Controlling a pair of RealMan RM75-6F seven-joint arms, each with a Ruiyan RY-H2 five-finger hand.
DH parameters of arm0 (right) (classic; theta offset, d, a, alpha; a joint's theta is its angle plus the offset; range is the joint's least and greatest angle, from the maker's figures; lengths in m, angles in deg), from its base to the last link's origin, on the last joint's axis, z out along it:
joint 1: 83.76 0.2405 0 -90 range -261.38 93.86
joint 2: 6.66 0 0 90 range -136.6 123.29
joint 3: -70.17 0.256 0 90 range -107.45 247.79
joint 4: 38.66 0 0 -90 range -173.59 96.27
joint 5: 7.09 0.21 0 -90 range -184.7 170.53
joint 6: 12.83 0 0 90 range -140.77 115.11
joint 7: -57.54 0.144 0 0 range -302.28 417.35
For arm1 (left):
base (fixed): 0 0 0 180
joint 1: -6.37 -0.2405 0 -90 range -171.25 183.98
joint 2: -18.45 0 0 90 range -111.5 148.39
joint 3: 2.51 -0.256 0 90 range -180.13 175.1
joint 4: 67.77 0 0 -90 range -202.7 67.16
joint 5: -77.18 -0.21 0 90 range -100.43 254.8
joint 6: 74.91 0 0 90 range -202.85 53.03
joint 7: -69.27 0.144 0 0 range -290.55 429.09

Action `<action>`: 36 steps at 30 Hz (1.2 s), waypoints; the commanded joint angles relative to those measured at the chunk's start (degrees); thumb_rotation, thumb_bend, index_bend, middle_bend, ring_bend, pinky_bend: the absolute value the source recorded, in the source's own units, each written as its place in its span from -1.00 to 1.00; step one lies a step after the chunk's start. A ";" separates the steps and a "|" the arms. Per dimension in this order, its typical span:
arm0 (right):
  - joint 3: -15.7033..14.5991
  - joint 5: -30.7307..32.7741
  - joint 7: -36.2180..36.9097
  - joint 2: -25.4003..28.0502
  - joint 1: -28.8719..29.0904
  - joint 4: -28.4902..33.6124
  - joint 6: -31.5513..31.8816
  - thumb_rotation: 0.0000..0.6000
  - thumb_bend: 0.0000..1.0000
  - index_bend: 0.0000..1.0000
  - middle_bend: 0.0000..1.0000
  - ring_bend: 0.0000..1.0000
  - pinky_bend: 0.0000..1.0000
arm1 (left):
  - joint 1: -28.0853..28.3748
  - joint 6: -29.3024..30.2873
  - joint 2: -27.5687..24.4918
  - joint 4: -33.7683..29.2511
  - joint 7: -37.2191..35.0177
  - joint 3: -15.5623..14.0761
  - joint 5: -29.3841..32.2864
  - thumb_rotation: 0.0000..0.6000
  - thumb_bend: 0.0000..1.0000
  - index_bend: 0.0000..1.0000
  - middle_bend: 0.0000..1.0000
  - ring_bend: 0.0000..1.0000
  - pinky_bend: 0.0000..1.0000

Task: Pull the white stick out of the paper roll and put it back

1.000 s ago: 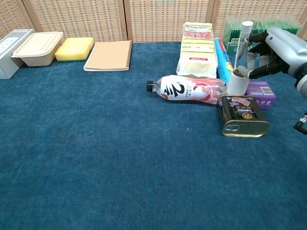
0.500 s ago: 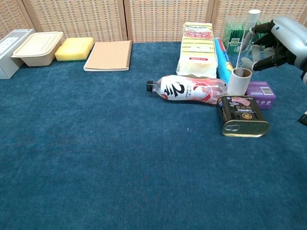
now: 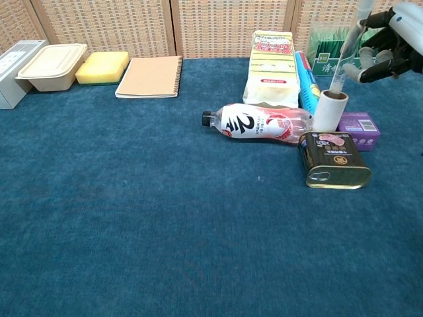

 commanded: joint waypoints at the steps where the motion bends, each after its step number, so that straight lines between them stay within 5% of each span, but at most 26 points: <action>1: 0.11 0.23 -0.46 0.39 -0.09 0.59 0.17 1.00 -0.08 0.15 0.49 0.66 0.47 | -0.03 0.03 0.01 0.07 -0.14 0.00 0.00 1.00 -0.64 -0.50 -0.56 -0.76 -0.51; 21: -0.21 0.96 -1.16 3.53 -1.12 2.97 0.70 1.00 -0.07 0.21 0.53 0.69 0.48 | -0.25 0.17 0.06 0.26 -0.27 0.05 0.11 1.00 -0.64 -0.50 -0.56 -0.76 -0.51; 36: -1.13 1.18 -4.38 8.95 -2.42 11.00 0.73 1.00 -0.07 0.23 0.55 0.70 0.48 | -0.27 0.42 0.09 0.41 -0.67 0.11 -0.10 1.00 -0.64 -0.50 -0.56 -0.76 -0.51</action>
